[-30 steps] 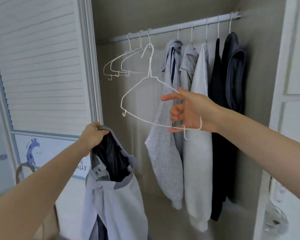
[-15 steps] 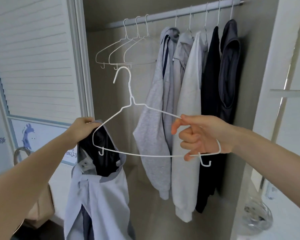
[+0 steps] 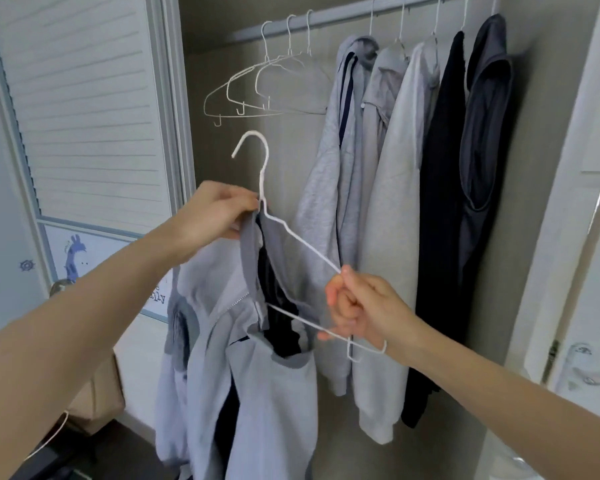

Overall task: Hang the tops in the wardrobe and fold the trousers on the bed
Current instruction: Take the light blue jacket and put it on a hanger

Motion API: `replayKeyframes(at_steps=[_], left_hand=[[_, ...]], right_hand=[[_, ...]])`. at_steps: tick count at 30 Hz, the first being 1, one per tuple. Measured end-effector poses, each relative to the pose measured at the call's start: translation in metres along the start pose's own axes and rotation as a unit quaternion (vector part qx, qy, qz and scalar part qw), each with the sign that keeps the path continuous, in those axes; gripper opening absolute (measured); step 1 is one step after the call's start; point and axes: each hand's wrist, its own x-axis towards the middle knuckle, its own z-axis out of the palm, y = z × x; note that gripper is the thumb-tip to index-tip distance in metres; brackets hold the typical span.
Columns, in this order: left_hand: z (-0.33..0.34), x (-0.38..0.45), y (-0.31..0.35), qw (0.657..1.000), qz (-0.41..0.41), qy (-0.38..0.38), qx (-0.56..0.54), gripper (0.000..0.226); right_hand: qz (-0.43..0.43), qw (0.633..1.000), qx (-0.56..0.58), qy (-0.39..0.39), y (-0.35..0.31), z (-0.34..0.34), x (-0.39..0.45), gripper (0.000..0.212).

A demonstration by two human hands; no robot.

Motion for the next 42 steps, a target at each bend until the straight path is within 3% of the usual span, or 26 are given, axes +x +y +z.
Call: replayKeyframes(at_steps=[1, 2, 3, 4, 5, 7, 10, 12, 15, 18, 20, 21, 22, 23, 24, 25, 26, 28, 31, 35, 37, 40, 42], left_hand=[[-0.006, 0.001, 0.003, 0.988, 0.071, 0.005, 0.137, 0.023], [-0.013, 0.001, 0.004, 0.951, 0.136, 0.019, 0.276, 0.025], [-0.019, 0.002, 0.004, 0.909, 0.169, 0.033, 0.38, 0.028], [-0.023, 0.001, 0.004, 0.888, 0.17, 0.042, 0.424, 0.032], [-0.023, 0.0, 0.004, 0.893, 0.165, 0.042, 0.417, 0.037], [-0.018, -0.002, 0.003, 0.938, 0.169, 0.027, 0.303, 0.044], [-0.009, -0.002, -0.002, 0.97, 0.159, 0.081, 0.167, 0.038], [-0.008, 0.0, -0.006, 0.978, 0.136, 0.114, 0.108, 0.035], [-0.009, 0.0, -0.008, 0.985, 0.124, 0.118, 0.013, 0.035], [-0.011, 0.001, -0.01, 0.985, 0.117, 0.116, -0.043, 0.03], [-0.008, 0.003, -0.01, 0.984, 0.111, 0.109, -0.082, 0.021], [-0.007, 0.003, -0.01, 0.983, 0.111, 0.107, -0.099, 0.019], [-0.005, 0.004, -0.009, 0.982, 0.114, 0.11, -0.105, 0.019], [-0.006, 0.004, -0.009, 0.981, 0.117, 0.117, -0.103, 0.02], [-0.008, 0.004, -0.009, 0.98, 0.118, 0.125, -0.101, 0.02], [-0.013, 0.002, -0.011, 0.98, 0.116, 0.131, -0.096, 0.02], [-0.019, 0.0, -0.013, 0.981, 0.11, 0.136, -0.089, 0.02], [-0.034, -0.006, -0.026, 0.983, 0.097, 0.144, -0.055, 0.02], [-0.053, -0.017, -0.049, 0.984, 0.065, 0.165, 0.016, 0.022], [-0.061, -0.027, -0.064, 0.979, 0.055, 0.138, 0.142, 0.024], [-0.061, -0.03, -0.067, 0.969, 0.064, 0.116, 0.21, 0.022], [-0.049, -0.034, -0.056, 0.957, 0.087, 0.112, 0.255, 0.021], [-0.033, -0.032, -0.043, 0.957, 0.123, 0.101, 0.244, 0.026]], right_hand=[[-0.013, 1.0, 0.023, -0.004, -0.005, -0.003, 0.0, 0.044], [-0.022, 0.999, 0.042, -0.01, -0.01, -0.005, -0.002, 0.045], [-0.028, 0.998, 0.051, -0.018, -0.015, -0.008, -0.003, 0.046], [-0.031, 0.998, 0.055, -0.03, -0.02, -0.01, -0.005, 0.047], [-0.03, 0.996, 0.057, -0.054, -0.024, -0.012, -0.005, 0.049], [-0.001, 0.985, 0.101, -0.136, -0.031, -0.021, -0.004, 0.06], [0.051, 0.94, 0.254, -0.224, -0.034, -0.036, 0.001, 0.081], [0.06, 0.922, 0.328, -0.196, -0.028, -0.039, 0.002, 0.077], [0.076, 0.935, 0.33, -0.109, -0.01, -0.033, 0.001, 0.058], [0.067, 0.967, 0.23, -0.091, -0.001, -0.018, 0.002, 0.049], [0.041, 0.995, 0.043, -0.083, 0.001, -0.005, 0.002, 0.051], [0.027, 0.992, -0.092, -0.084, 0.003, 0.001, 0.0, 0.05], [-0.009, 0.962, -0.256, -0.095, 0.008, 0.006, -0.002, 0.041], [-0.055, 0.895, -0.431, -0.101, 0.013, 0.009, -0.004, 0.025], [-0.095, 0.805, -0.577, -0.101, 0.017, 0.008, -0.006, 0.012], [-0.125, 0.726, -0.67, -0.093, 0.021, 0.004, -0.009, 0.011], [-0.136, 0.68, -0.715, -0.084, 0.019, -0.002, -0.013, 0.014], [-0.156, 0.647, -0.745, -0.043, 0.009, -0.019, -0.018, 0.017], [-0.184, 0.627, -0.757, 0.02, -0.008, -0.043, -0.021, 0.021], [-0.198, 0.605, -0.771, 0.008, -0.024, -0.05, -0.02, 0.023], [-0.198, 0.624, -0.756, 0.007, -0.031, -0.052, -0.017, 0.029], [-0.185, 0.747, -0.637, 0.046, -0.04, -0.043, -0.004, 0.021], [-0.197, 0.801, -0.558, 0.093, -0.045, -0.028, 0.009, 0.018]])
